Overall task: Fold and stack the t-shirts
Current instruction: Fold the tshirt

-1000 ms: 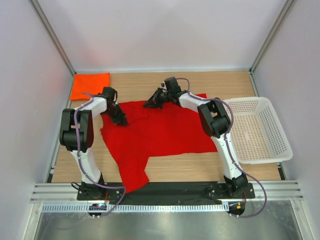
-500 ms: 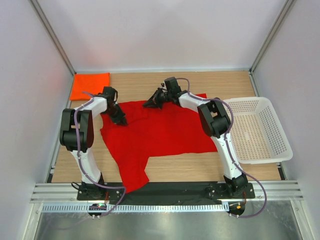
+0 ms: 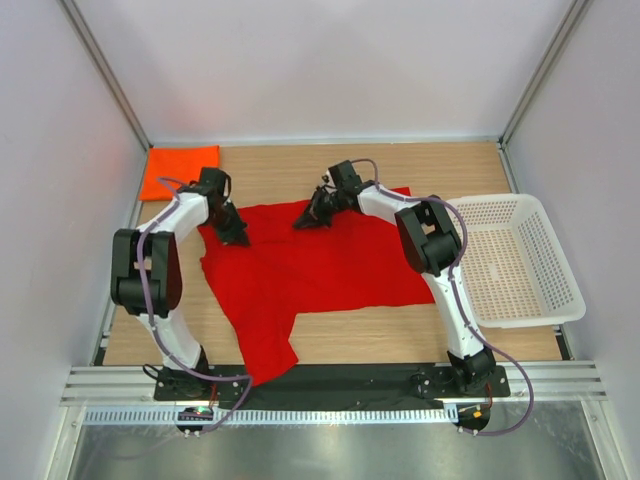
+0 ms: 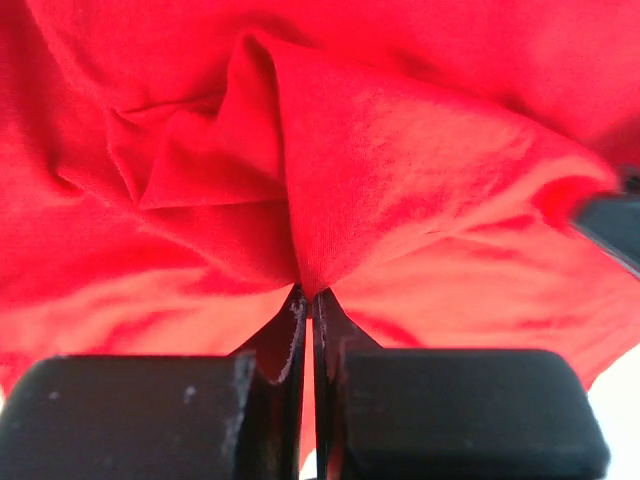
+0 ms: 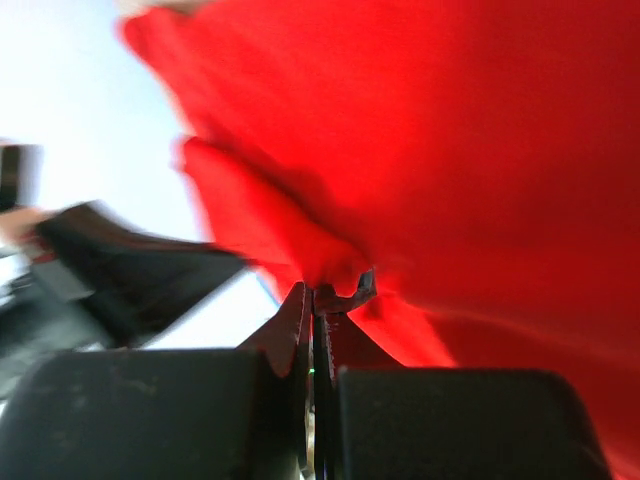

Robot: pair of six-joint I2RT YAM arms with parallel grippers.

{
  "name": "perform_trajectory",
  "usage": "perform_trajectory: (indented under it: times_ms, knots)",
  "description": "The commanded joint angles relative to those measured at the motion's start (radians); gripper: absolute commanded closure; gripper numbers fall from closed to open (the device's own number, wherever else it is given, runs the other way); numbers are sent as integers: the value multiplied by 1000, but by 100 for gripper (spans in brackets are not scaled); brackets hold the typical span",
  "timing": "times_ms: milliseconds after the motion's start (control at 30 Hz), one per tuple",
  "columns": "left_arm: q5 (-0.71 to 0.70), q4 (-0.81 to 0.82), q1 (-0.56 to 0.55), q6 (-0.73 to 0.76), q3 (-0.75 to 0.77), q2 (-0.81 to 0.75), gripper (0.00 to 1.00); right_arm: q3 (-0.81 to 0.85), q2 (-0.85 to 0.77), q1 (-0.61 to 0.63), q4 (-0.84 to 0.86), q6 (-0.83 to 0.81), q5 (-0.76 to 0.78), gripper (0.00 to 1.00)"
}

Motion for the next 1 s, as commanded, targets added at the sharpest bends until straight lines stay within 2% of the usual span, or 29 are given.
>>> perform_trajectory:
  times_ms: [0,167,300,500,567,600,700,767,800,967]
  knots:
    - [-33,-65,-3,41,28,-110,100,26,-89,20,-187,-213,21,99]
    - [-2,-89,-1,51,-16,-182,100,8,-121,70,-367,-383,70,99]
    - [7,-82,-3,57,-78,-205,98,-69,-163,90,-321,-400,89,99]
    - [5,-63,-1,57,-101,-175,93,-20,-148,89,-332,-403,81,99]
    - [2,-60,-1,55,-115,-191,86,-20,-151,89,-332,-403,76,99]
    - [-2,-65,-1,54,-116,-196,77,-21,-151,89,-330,-403,73,99]
    - [-14,-83,-1,54,-132,-243,63,-14,-152,90,-349,-415,70,99]
    - [-25,-91,-1,61,-135,-305,57,-4,-154,89,-372,-427,64,99]
    - [-45,-112,-1,67,-130,-323,55,-4,-158,90,-385,-435,63,99]
    - [-172,-163,6,87,-55,-418,54,-14,-184,90,-404,-456,44,99]
